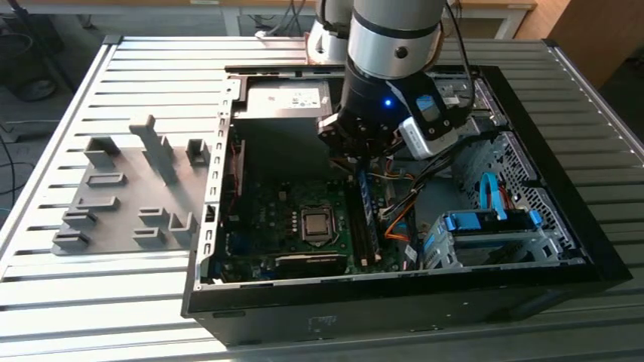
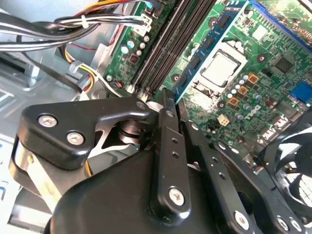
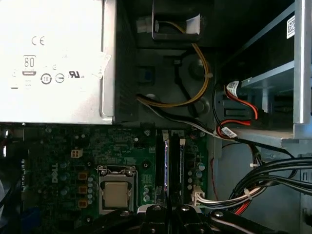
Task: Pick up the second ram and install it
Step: 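Insert the second ram into the second slot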
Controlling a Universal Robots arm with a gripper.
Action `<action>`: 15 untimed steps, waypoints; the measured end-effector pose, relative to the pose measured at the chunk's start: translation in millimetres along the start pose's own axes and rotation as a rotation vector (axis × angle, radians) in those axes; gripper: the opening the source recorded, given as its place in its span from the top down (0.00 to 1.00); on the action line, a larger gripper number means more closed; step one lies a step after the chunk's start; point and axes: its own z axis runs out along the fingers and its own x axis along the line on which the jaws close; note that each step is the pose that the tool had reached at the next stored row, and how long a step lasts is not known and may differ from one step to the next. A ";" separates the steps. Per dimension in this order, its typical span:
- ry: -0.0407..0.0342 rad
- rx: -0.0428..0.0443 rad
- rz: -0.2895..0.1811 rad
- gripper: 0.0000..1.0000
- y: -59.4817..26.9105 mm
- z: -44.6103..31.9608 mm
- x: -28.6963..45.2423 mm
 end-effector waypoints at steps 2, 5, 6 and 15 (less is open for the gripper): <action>0.0000 0.0001 0.004 0.86 -0.5 3.5 -0.1; -0.0002 -0.0001 0.016 0.86 -2.2 6.9 0.0; -0.0002 -0.0002 0.021 0.86 -2.2 8.4 0.0; 0.0023 0.0000 0.035 0.86 -7.9 19.3 -0.2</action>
